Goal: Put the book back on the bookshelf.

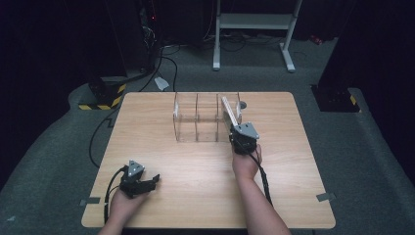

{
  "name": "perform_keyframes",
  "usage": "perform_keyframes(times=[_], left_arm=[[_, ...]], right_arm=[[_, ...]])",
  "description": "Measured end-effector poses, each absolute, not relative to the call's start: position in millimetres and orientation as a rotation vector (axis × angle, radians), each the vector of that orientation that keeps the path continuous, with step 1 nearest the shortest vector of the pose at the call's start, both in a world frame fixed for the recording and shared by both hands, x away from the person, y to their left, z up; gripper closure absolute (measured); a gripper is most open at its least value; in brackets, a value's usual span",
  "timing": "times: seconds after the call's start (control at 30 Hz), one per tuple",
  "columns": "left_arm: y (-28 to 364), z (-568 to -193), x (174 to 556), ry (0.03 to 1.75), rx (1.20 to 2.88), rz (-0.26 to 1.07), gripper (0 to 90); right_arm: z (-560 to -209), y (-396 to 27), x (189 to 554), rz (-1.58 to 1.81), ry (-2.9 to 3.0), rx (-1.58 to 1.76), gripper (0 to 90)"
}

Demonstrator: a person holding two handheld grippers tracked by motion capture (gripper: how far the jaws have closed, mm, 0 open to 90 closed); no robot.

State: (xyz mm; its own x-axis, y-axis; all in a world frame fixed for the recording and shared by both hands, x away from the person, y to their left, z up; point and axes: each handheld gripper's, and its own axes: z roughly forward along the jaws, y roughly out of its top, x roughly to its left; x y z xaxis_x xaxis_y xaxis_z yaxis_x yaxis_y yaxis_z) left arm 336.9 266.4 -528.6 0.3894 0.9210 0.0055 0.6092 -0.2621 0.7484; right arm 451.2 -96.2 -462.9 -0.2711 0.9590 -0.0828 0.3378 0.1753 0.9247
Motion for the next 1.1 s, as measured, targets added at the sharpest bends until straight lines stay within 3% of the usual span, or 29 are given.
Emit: perform_keyframes(times=[0.47, 0.77, 1.1], left_arm=[[266.5, -528.6, 336.9, 1.308, 1.98, 0.596, 27.0], [266.5, -528.6, 336.9, 1.308, 1.981, 0.596, 27.0], [266.5, -528.6, 336.9, 1.308, 1.98, 0.596, 27.0]], right_arm=[[-459.6, -112.6, 442.4, 1.198, 1.776, 1.304, 64.8], [-462.1, -128.3, 429.4, 1.257, 1.814, 1.301, 71.6], [-462.4, -129.2, 423.3, 1.269, 1.788, 1.352, 70.9]])
